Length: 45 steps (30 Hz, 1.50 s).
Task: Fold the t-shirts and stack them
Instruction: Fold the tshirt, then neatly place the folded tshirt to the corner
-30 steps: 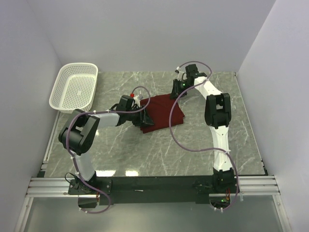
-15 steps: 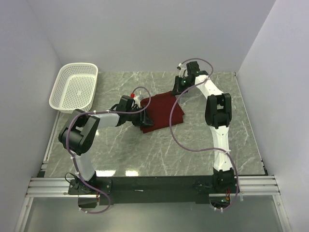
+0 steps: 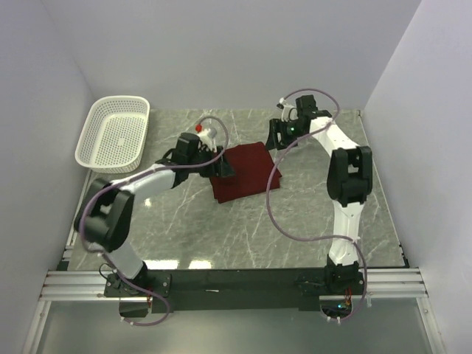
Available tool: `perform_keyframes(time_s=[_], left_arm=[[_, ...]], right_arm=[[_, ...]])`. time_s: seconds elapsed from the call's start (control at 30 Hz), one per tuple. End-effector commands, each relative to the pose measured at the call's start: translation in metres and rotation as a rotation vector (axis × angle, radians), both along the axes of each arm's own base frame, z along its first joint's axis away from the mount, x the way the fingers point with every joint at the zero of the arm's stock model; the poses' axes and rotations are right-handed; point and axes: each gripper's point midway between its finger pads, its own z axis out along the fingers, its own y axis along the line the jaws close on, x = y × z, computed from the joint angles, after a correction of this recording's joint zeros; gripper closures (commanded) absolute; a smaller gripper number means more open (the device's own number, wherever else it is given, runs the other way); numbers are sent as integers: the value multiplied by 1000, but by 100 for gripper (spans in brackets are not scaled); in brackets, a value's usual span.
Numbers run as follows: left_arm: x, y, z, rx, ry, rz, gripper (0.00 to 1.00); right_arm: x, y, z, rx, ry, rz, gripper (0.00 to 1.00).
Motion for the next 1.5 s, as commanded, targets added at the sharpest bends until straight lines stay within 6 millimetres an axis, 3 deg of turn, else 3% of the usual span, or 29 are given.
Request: perform_keyframes(time_s=[0.0, 0.03, 0.07, 0.13, 0.23, 0.3, 0.5, 0.7, 0.77, 0.87, 0.9, 1.0, 1.3, 1.37, 1.47], left_arm=[[25, 15, 97, -2, -326, 67, 29], [30, 29, 104, 37, -373, 134, 28], [23, 41, 117, 54, -431, 162, 28], [23, 66, 124, 94, -475, 260, 22], [5, 93, 129, 81, -491, 314, 20], [-12, 104, 127, 64, -486, 325, 20], [-47, 119, 117, 37, -473, 329, 17], [-57, 118, 119, 1, -467, 328, 17], [-58, 118, 117, -3, -460, 324, 17], [-59, 116, 114, -8, -451, 316, 17], [-59, 115, 114, -10, -452, 313, 17], [-59, 115, 115, -10, -452, 313, 17], [-61, 122, 126, 17, -482, 327, 17], [-63, 125, 132, 11, -498, 336, 17], [-67, 127, 136, -1, -508, 348, 17]], right_arm=[[-38, 1, 29, 41, -51, 126, 27], [-51, 0, 24, 39, -17, 146, 25], [-58, 0, 24, 43, -20, 170, 25], [-79, -2, 6, 32, 32, 192, 23], [-87, -12, -12, -25, 59, 181, 23], [-91, -16, -15, -45, 47, 183, 31], [-92, -26, -18, -108, 34, 144, 68], [-91, -39, -39, -188, 99, 99, 75], [-94, -40, -50, -207, 136, 108, 74], [-97, -37, -57, -240, 157, 132, 65], [-98, -35, -58, -248, 154, 137, 58], [-94, -35, -51, -263, 120, 131, 52], [-69, -46, 18, -275, -91, 98, 30], [-67, -39, 28, -220, -118, 108, 29], [-68, -19, 26, -107, -92, 138, 27]])
